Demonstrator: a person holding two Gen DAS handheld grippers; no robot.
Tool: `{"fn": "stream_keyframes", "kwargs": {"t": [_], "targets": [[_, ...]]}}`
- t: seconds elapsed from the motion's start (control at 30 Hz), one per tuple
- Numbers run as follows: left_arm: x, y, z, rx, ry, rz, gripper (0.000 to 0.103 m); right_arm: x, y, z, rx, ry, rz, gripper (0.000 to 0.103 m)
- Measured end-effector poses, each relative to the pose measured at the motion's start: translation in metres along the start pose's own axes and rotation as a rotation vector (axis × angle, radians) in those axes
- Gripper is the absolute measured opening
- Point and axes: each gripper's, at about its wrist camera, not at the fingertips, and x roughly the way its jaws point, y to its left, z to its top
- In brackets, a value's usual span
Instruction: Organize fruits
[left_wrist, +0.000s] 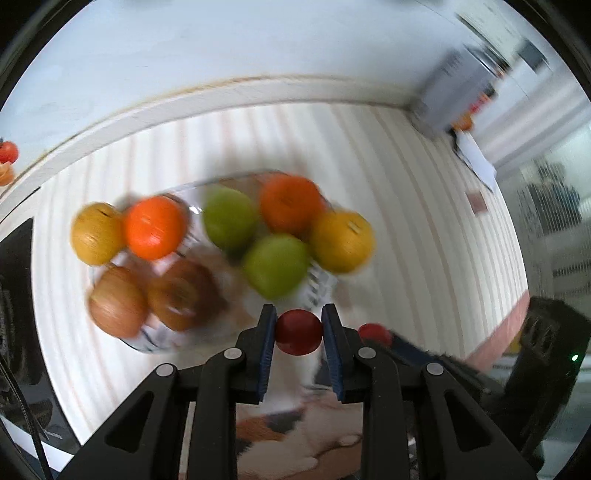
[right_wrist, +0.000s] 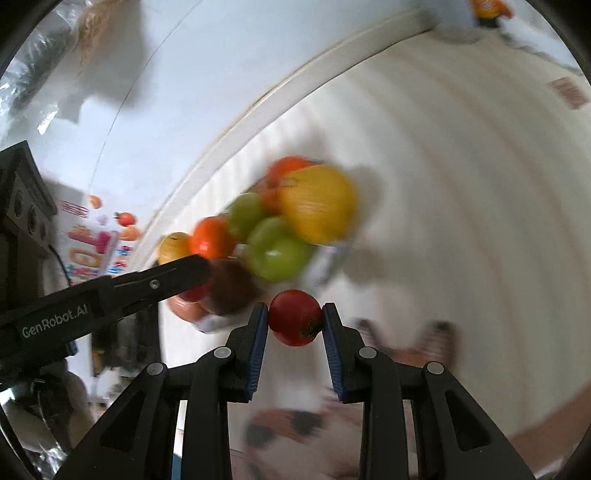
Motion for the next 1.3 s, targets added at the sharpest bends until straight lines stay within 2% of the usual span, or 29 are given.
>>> {"fn": "stream_keyframes", "kwargs": {"t": [0.07,0.2,0.37,0.57,0.7,0.77,0.83,0.9,0.97,1.03,1.07,1.2,1.3], "targets": [[0.008,0.013,0.015,-0.028,0.020,0.007,0.023,0.021,0.010,0.009,0.007,0.035,0.027,0.032],[0.031,0.033,0.040,-0.068,0.081,0.010,0.023,0.053,0.023,0.015,-0.014,0.087,0.015,0.032],[0.053,0.047,0.043,-0.074,0.168,0.015,0.023,0.071,0.027,0.013,-0.017,0.126,0.024,0.032],[0.062,0.039,0.048,-0.066,0.196,0.023,0.024,0.084,0.022,0.017,0.022,0.165,0.024,0.034],[0.062,0.037,0.052,-0.076,0.199,0.028,0.027,0.080,0.018,0.018,0.032,0.164,0.013,0.046],[0.060,0.037,0.052,-0.069,0.189,0.043,0.028,0.074,0.018,0.019,0.032,0.164,-0.004,0.056],[0.054,0.040,0.051,-0.067,0.179,0.056,0.035,0.066,0.021,0.020,0.019,0.164,-0.031,0.072],[0.044,0.042,0.046,-0.068,0.146,0.068,0.051,0.055,0.026,0.020,-0.015,0.157,-0.074,0.077],[0.031,0.046,0.039,-0.080,0.102,0.091,0.059,0.044,0.032,0.018,-0.069,0.147,-0.132,0.082],[0.020,0.052,0.031,-0.095,0.070,0.118,0.072,0.031,0.040,0.017,-0.132,0.125,-0.199,0.092],[0.014,0.055,0.027,-0.102,0.054,0.135,0.081,0.026,0.044,0.016,-0.159,0.115,-0.229,0.093],[-0.009,0.064,0.001,-0.141,-0.017,0.185,0.093,0.003,0.063,0.011,-0.287,0.049,-0.368,0.094],[-0.024,0.067,-0.019,-0.165,-0.067,0.224,0.093,-0.012,0.072,0.008,-0.334,0.002,-0.416,0.098]]}}
